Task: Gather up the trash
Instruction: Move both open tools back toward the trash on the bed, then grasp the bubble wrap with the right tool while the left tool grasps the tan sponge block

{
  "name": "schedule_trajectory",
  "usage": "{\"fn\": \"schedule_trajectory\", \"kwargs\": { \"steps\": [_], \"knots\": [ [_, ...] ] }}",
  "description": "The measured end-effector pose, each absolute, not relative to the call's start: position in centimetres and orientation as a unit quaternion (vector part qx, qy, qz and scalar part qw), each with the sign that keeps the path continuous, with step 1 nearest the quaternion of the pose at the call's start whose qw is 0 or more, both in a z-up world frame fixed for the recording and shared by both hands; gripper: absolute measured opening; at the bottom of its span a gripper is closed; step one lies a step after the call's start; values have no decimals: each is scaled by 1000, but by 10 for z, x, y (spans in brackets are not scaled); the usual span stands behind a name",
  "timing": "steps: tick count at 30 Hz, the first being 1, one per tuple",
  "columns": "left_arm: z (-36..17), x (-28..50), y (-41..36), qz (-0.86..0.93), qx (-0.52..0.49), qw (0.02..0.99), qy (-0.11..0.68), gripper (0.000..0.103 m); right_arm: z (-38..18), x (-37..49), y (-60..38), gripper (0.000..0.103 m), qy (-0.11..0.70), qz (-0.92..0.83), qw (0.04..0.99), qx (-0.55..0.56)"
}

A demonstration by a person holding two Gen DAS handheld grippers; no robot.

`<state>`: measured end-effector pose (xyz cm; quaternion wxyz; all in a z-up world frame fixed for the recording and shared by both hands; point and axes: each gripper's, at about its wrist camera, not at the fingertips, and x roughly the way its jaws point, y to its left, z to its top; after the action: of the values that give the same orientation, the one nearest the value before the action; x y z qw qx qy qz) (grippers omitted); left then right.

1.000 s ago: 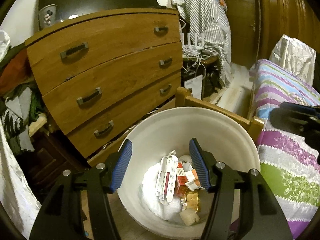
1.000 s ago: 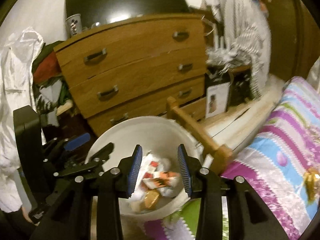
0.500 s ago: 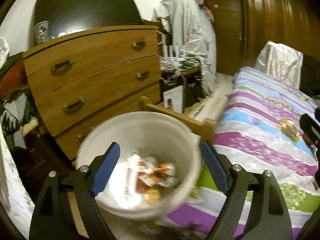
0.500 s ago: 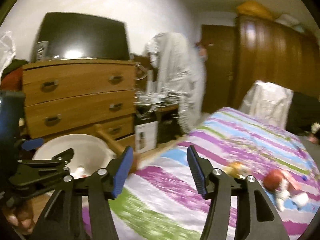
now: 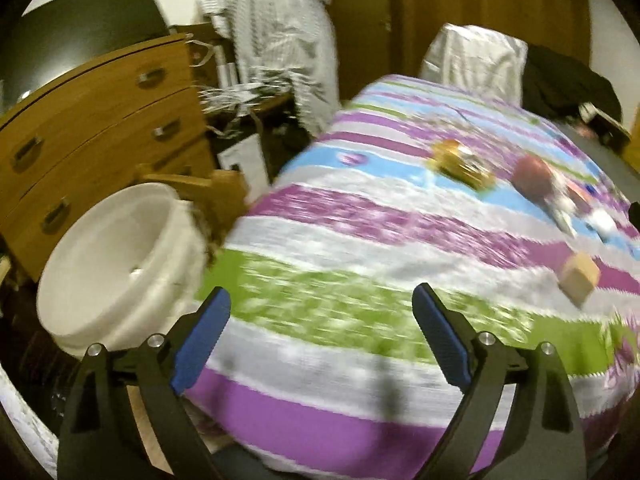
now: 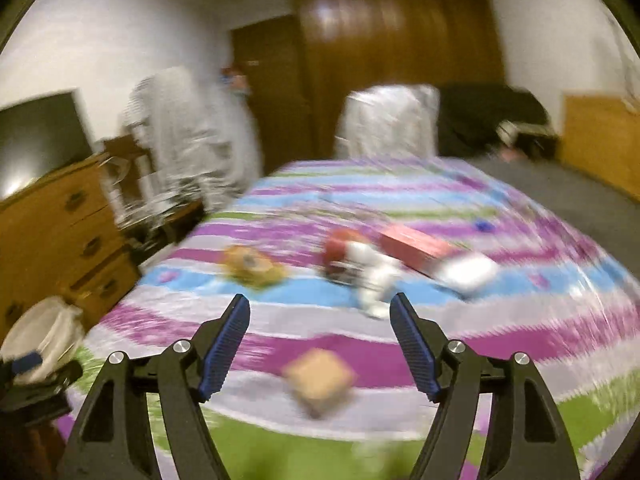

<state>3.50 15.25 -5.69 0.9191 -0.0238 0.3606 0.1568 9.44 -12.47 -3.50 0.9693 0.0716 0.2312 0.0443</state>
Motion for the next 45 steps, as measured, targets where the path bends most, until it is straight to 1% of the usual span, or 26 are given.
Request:
{"fn": "schedule_trajectory", "kwargs": {
  "steps": [4, 6, 8, 12, 15, 17, 21, 22, 24, 25, 27, 29, 31, 35, 38, 39, 43, 45],
  "knots": [
    [-68, 49, 119, 128, -4, 920, 371, 90, -57, 103, -197, 75, 257, -5, 959, 121],
    [-70, 57, 110, 120, -1, 920, 374, 91, -68, 109, -228, 77, 268, -29, 953, 135],
    [-74, 66, 100, 108, 0, 920, 377, 91, -77, 122, -258, 82, 281, -48, 945, 158],
    [-81, 84, 80, 89, -2, 919, 383, 91, -96, 176, -290, 92, 314, -59, 926, 199],
    [-84, 95, 69, 82, 1, 921, 380, 91, -106, 226, -295, 94, 343, -60, 916, 201],
    [-89, 101, 63, 83, 1, 922, 379, 92, -112, 262, -298, 97, 359, -50, 905, 224],
    [-108, 110, 62, 86, 2, 910, 407, 94, -128, 320, -296, 97, 390, -97, 878, 258],
    [-109, 111, 64, 83, -5, 909, 409, 96, -130, 326, -294, 97, 397, -104, 874, 261],
    [-111, 115, 67, 75, -14, 906, 416, 97, -137, 339, -287, 97, 409, -136, 869, 242],
    [-113, 116, 69, 70, -18, 905, 420, 97, -139, 345, -282, 95, 411, -153, 871, 223],
    [-114, 115, 70, 66, -21, 906, 418, 97, -142, 352, -279, 82, 412, -170, 872, 205],
    [-115, 113, 70, 65, -20, 908, 414, 97, -143, 347, -284, 73, 404, -161, 873, 220],
    [-115, 113, 71, 63, -23, 908, 413, 97, -141, 336, -293, 69, 393, -144, 876, 239],
    [-115, 113, 72, 59, -27, 910, 410, 97, -125, 291, -297, 68, 375, -96, 885, 259],
    [-116, 112, 73, 57, -28, 911, 408, 97, -110, 253, -292, 68, 385, -20, 889, 246],
    [-116, 111, 73, 56, -29, 911, 408, 97, -105, 243, -289, 68, 390, 1, 890, 234],
    [-116, 112, 74, 56, -30, 911, 407, 97, -80, 180, -268, 69, 416, 79, 897, 123],
    [-116, 112, 73, 56, -29, 911, 408, 97, -77, 162, -261, 70, 432, 106, 891, 93]
  ]
}}
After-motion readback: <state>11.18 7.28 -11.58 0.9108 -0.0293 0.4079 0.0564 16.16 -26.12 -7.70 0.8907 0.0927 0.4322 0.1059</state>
